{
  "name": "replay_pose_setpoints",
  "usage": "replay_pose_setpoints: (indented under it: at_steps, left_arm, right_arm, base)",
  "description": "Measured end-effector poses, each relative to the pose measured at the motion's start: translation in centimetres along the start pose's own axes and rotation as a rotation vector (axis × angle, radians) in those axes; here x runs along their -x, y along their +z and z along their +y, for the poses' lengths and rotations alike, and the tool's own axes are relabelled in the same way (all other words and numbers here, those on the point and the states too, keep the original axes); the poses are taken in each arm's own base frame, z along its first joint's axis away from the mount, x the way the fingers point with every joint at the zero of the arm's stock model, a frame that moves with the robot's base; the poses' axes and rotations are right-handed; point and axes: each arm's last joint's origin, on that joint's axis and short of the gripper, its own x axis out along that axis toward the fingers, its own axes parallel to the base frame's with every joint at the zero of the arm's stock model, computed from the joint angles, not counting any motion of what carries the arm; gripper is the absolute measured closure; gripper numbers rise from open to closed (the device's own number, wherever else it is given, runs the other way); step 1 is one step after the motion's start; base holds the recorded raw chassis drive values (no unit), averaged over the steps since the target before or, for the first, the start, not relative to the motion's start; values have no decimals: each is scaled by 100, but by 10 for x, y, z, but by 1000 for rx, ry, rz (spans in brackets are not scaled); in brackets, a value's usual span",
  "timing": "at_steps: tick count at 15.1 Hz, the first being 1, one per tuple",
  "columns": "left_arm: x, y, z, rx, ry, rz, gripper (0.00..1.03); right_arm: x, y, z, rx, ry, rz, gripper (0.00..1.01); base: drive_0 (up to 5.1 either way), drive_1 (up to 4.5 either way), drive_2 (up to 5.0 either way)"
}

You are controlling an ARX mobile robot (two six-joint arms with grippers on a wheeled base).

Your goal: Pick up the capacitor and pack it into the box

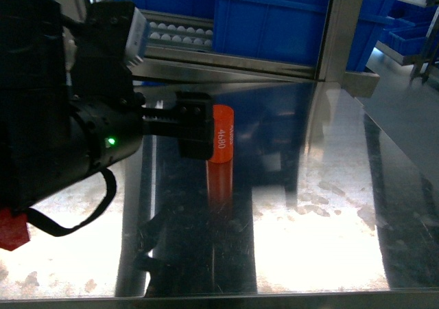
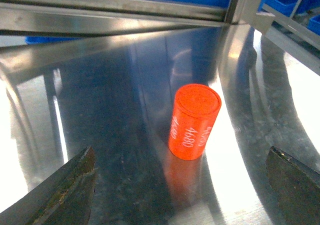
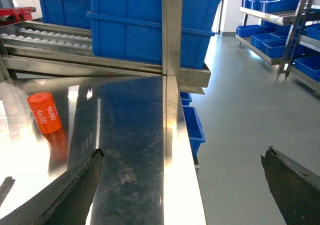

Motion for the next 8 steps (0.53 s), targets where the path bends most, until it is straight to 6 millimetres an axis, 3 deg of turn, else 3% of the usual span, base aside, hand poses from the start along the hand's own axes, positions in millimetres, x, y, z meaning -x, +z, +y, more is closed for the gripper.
replay_pose_setpoints:
  at_steps: [3, 4, 8]
  left_arm:
    - [-31, -11, -10, -6, -18, 38, 5]
    - [-61, -25, -10, -2, -6, 73, 5]
    - [-101, -40, -7, 14, 10, 103, 5]
  right_arm:
    - [0, 0, 0, 0, 0, 0, 3]
    - [0, 0, 0, 0, 0, 0, 3]
    - [0, 0, 0, 0, 0, 0, 3]
  base:
    - [0, 0, 0]
    - [0, 0, 0]
    - [0, 0, 0]
